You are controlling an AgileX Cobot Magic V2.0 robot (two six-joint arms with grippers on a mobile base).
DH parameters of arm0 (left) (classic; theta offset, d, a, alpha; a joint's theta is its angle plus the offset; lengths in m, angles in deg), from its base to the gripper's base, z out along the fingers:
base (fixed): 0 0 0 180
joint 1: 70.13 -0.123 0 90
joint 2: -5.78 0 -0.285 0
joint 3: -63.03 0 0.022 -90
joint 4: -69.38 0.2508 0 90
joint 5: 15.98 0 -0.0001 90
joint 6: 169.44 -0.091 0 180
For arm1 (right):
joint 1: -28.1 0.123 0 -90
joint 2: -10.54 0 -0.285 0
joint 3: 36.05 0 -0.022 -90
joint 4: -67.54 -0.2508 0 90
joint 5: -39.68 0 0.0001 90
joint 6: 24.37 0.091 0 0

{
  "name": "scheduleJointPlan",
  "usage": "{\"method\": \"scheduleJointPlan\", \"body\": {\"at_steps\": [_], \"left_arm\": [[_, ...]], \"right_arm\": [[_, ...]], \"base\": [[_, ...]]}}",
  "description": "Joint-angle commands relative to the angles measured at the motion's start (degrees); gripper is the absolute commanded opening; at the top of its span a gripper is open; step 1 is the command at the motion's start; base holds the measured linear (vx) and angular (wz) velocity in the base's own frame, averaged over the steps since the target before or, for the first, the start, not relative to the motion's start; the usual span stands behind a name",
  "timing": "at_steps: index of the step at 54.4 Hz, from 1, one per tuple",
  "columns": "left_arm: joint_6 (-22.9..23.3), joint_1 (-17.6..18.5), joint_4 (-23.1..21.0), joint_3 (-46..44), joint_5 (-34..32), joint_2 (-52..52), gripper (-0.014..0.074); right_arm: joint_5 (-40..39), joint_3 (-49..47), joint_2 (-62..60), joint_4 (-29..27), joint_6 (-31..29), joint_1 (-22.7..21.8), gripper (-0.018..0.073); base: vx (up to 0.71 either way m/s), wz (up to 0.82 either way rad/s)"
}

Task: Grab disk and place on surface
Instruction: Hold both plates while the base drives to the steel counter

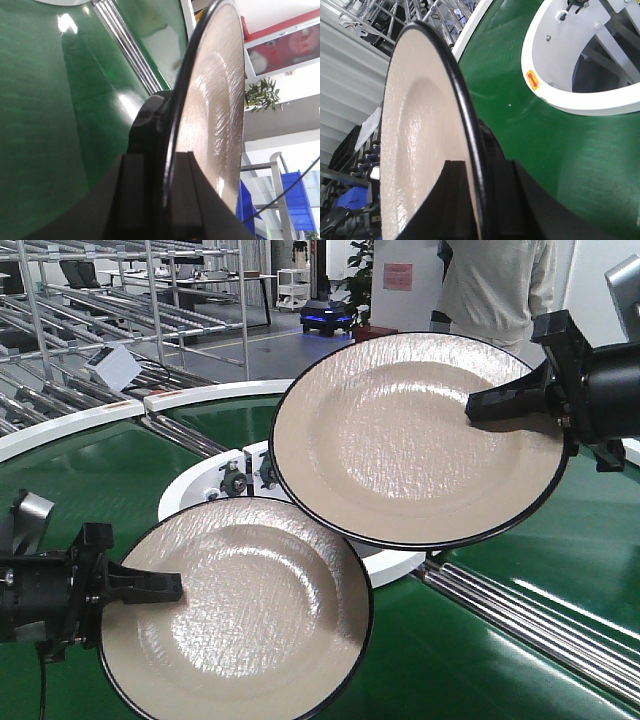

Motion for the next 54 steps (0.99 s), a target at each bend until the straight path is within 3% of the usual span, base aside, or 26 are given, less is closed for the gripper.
{"method": "scheduleJointPlan", "body": {"at_steps": [1,54], "left_arm": [[0.8,0.2,-7.6,-1.9,2.2,-2.6,-0.0001],[0.8,0.2,-7.6,-1.9,2.2,-2.6,-0.0001]], "right_arm": [[-3.6,-2.4,-2.6,-6.5,0.3,-0.2,-0.0002],[-3.6,-2.4,-2.6,-6.5,0.3,-0.2,-0.0002]], "base": [[-0.14,0.0],[-0.24,-0.16]]}}
